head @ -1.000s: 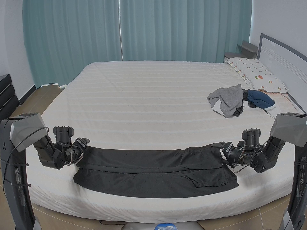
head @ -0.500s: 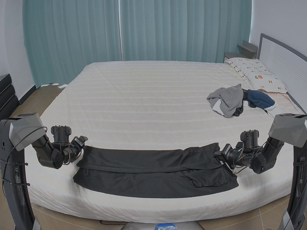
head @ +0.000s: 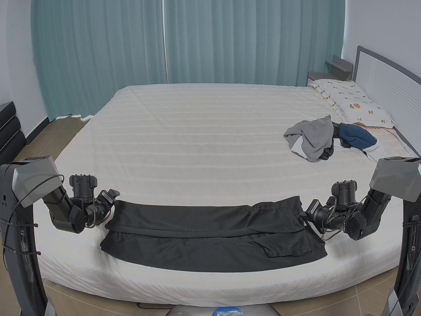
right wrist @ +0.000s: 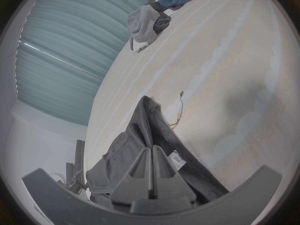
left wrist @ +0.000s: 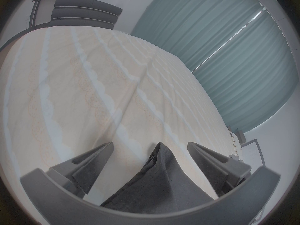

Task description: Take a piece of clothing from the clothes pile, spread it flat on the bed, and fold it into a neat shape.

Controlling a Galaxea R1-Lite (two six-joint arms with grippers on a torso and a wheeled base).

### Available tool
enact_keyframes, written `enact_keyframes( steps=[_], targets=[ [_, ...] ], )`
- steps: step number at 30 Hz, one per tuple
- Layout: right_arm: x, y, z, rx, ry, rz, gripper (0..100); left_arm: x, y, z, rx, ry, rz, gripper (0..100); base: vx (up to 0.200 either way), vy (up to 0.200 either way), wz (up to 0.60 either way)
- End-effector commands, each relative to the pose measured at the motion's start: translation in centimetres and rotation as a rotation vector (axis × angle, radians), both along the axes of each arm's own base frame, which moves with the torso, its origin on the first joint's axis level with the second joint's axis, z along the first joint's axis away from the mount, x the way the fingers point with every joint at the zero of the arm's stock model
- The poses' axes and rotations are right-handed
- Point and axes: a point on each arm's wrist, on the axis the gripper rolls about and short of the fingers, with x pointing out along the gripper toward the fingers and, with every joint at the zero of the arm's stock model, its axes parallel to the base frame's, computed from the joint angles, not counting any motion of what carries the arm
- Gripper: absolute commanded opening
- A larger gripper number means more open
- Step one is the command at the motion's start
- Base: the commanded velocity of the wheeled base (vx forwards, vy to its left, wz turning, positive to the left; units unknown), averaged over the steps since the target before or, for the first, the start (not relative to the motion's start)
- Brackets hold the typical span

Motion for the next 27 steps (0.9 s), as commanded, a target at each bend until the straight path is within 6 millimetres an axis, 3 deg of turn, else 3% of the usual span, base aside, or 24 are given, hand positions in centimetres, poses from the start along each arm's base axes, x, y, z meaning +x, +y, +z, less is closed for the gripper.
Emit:
enact_keyframes(
  steps=[1,27],
  targets=[
    [-0.1,-0.2,0.2,0.001,-0.002,-0.006,0,-0.1,0.1,0.0,0.000,0.002,0.002,100,0.000,0.000,0.00],
    [-0.4,-1.3,0.0,-0.001,0.013,-0.036,0,0.1,-0.2,0.4,-0.004,-0.013,-0.012,100,0.000,0.000,0.00]
  ],
)
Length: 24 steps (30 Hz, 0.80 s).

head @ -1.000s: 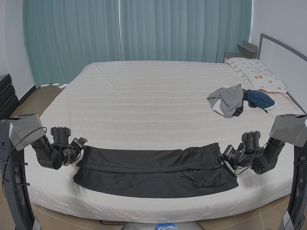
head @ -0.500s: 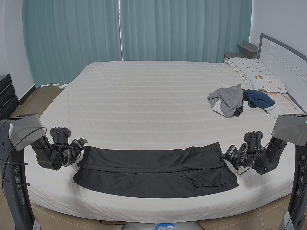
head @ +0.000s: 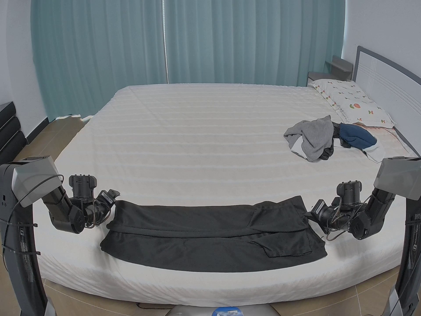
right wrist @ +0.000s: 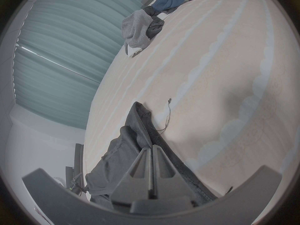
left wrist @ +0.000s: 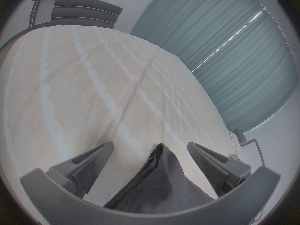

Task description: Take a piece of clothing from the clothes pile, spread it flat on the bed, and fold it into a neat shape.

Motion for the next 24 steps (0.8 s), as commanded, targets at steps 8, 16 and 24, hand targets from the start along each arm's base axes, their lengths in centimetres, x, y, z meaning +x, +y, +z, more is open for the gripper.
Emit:
enact_keyframes(
  steps=[8,16,24],
  targets=[
    [0.1,-0.2,0.0,0.000,-0.001,-0.005,0,0.6,-1.4,0.3,-0.001,-0.023,-0.039,100,0.000,0.000,0.00],
    [0.0,0.1,-0.3,0.000,0.007,0.005,0,1.1,-2.6,0.2,-0.001,-0.034,-0.071,0,0.000,0.000,0.00],
    [0.0,0.1,-0.3,0.000,0.008,0.005,0,1.6,-2.0,-0.1,0.003,-0.040,-0.046,0,0.000,0.000,0.00]
  ],
)
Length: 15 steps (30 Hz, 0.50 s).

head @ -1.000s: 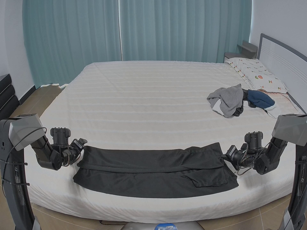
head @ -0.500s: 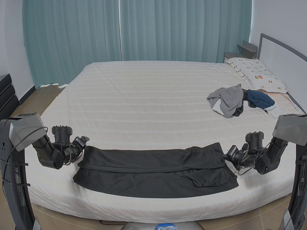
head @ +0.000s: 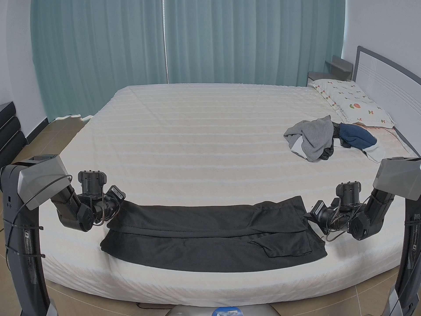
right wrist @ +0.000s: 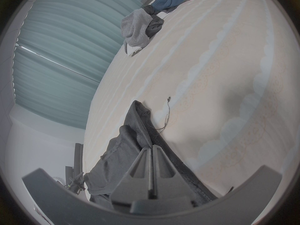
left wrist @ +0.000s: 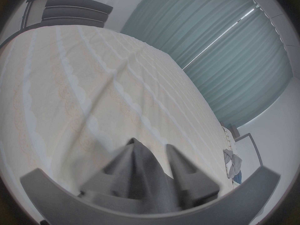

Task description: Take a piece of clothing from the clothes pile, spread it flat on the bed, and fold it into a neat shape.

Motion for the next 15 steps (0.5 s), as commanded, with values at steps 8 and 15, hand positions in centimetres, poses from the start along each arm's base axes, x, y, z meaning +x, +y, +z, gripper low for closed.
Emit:
enact_keyframes(
  steps=[8,15],
  targets=[
    [0.0,0.0,-0.1,0.001,0.003,0.000,0,0.2,1.5,-0.3,0.013,0.000,0.062,0,0.000,0.000,0.00],
    [-0.1,0.0,0.0,0.001,0.003,0.000,0,0.2,1.5,-0.5,0.012,0.005,0.063,0,0.000,0.000,0.00]
  ],
)
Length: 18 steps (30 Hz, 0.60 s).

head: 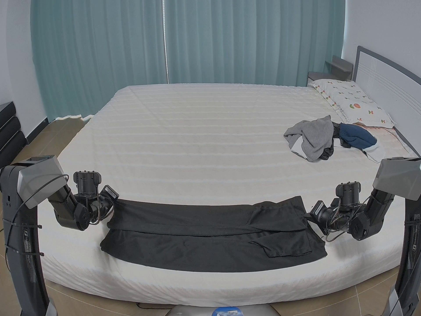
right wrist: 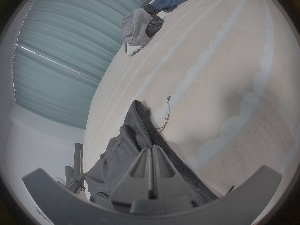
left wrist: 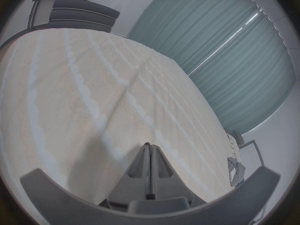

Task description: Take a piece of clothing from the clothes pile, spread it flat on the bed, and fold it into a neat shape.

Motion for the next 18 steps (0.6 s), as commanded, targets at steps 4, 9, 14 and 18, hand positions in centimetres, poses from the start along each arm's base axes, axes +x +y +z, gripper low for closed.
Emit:
enact_keyframes(
  steps=[4,9,14,18],
  targets=[
    [-0.02,0.05,-0.01,0.000,0.000,0.002,0,0.14,0.00,-0.22,-0.001,0.001,-0.001,0,0.000,0.000,0.00],
    [-0.03,0.10,-0.01,0.000,0.000,0.003,0,0.13,-0.13,-0.41,-0.003,0.006,-0.009,100,0.000,0.000,0.00],
    [0.01,0.05,0.01,0.000,-0.001,0.002,0,0.10,-0.01,-0.25,-0.003,0.003,-0.004,100,0.000,0.000,0.00],
    [-0.04,0.10,-0.02,-0.001,0.001,0.004,100,-0.15,0.17,-0.04,-0.003,0.004,0.001,100,0.000,0.000,0.00]
  ],
)
